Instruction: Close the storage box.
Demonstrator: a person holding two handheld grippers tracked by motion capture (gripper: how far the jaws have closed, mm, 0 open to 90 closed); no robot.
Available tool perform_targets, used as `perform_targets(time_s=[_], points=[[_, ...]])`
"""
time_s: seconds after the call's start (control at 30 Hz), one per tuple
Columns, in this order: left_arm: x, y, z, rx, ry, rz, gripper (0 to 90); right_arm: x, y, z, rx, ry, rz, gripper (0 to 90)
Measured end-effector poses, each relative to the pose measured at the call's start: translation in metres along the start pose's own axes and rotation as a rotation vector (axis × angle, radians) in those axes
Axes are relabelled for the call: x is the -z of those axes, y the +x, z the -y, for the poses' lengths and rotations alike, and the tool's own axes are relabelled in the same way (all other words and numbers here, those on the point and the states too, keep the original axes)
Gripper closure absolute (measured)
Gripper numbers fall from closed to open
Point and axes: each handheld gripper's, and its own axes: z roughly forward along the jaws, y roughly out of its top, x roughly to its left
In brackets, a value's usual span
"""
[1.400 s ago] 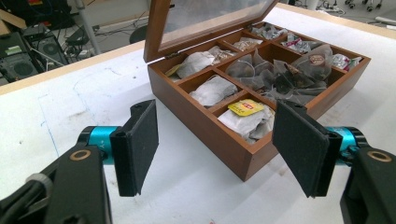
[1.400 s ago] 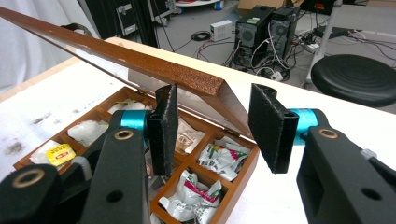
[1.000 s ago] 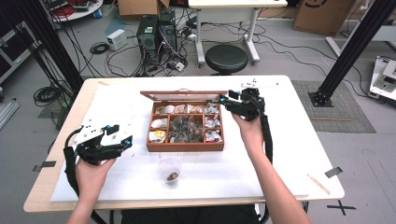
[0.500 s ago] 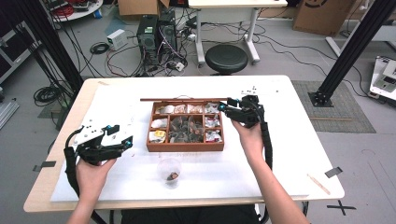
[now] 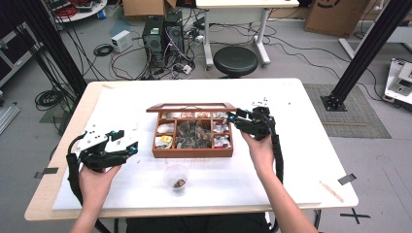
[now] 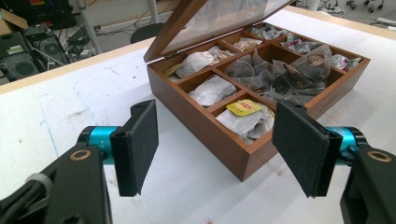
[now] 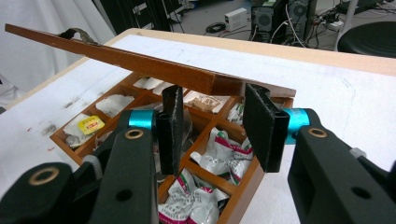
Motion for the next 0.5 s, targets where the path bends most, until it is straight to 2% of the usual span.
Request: perform_targets(time_s=[0.5], points=[[-0.001, -0.001, 0.001, -0.004, 0.006, 0.006, 31.7, 0.001, 0.002, 0.017, -0.001, -0.003, -0.009, 60.0]])
